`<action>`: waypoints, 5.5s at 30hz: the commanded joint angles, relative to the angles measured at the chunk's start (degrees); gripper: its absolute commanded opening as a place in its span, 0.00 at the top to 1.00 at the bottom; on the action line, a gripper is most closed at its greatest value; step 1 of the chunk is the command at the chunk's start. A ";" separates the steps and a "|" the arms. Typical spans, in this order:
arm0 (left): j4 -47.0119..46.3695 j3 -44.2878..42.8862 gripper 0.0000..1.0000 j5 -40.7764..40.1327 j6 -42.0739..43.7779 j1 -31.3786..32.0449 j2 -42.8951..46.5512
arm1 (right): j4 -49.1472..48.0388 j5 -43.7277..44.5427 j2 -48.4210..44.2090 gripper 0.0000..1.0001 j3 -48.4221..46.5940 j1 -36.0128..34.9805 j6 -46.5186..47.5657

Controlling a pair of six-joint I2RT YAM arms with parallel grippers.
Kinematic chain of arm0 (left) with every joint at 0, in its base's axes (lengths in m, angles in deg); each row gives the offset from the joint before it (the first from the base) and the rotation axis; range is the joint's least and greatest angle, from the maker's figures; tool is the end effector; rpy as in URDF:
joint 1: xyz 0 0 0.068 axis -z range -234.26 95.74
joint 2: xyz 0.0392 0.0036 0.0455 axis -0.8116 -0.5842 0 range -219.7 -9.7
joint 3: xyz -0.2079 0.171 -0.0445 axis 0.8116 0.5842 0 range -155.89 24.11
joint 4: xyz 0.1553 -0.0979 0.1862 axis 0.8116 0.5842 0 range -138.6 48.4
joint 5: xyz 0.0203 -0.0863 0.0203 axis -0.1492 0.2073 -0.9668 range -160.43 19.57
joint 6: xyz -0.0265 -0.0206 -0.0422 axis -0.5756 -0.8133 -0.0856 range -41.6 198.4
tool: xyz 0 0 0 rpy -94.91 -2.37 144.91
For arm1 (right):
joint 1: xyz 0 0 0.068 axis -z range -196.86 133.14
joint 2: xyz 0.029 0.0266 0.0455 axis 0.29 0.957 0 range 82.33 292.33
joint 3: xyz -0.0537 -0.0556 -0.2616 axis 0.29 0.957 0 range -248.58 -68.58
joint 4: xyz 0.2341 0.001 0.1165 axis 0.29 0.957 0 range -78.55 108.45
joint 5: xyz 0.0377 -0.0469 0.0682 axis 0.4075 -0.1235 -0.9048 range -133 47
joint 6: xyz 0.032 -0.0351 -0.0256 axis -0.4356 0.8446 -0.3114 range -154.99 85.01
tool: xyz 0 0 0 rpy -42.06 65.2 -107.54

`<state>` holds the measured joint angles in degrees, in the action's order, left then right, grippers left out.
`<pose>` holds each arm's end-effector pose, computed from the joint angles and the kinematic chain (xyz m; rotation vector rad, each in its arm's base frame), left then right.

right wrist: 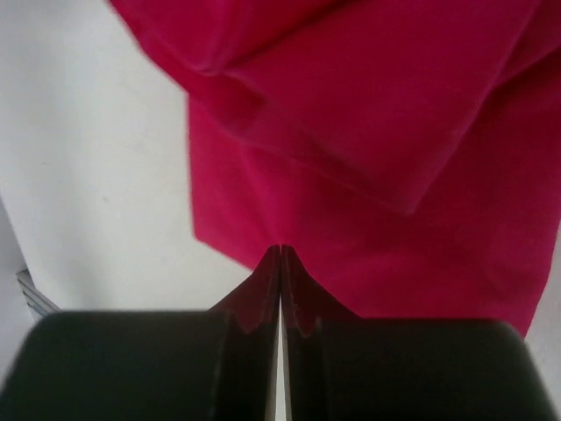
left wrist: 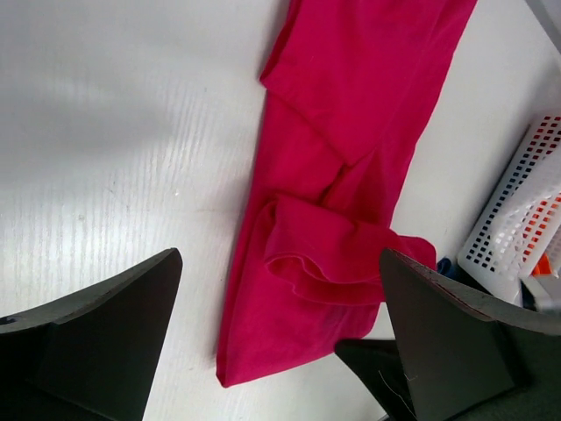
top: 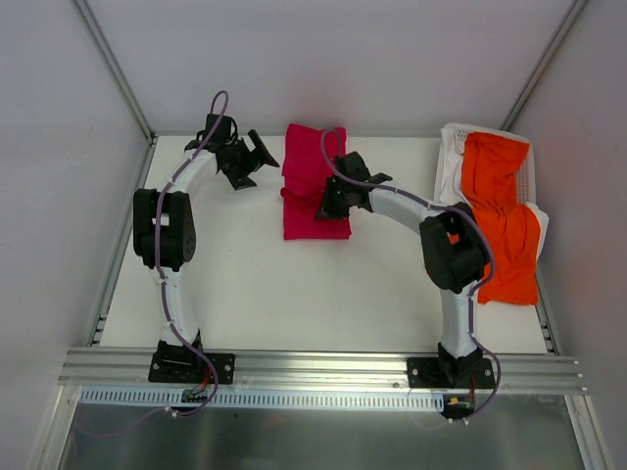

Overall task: Fold and stack the t-shirts
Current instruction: Fold the folded rectangular tshirt in 1/3 of the way, then grab one side of the 2/3 rectangular tshirt with both arms, then fold the long partially folded tshirt into a neat square

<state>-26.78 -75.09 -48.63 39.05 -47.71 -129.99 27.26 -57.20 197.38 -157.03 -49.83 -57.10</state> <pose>0.4771 -0.0680 0.2364 -0.4840 2.3567 -0.8325 0.3794 0.2565 0.2234 -0.3595 2.3836 0.7567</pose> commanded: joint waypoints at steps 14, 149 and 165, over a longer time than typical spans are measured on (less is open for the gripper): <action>-2.49 2.87 0.04 -0.97 2.00 0.13 4.45 | -3.25 -4.35 11.07 1.00 -10.51 5.37 -2.41; -8.55 -6.26 0.86 -5.29 -15.75 7.61 -0.73 | 5.37 6.47 4.03 1.00 -17.45 11.79 -6.28; -8.55 -13.65 0.85 -1.86 -15.22 6.55 -11.81 | -47.97 -18.06 41.74 0.01 -43.30 17.06 -39.14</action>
<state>-35.11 -86.74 -52.89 23.66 -40.50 -140.98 -5.72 -70.59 236.39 -196.98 -32.52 -86.39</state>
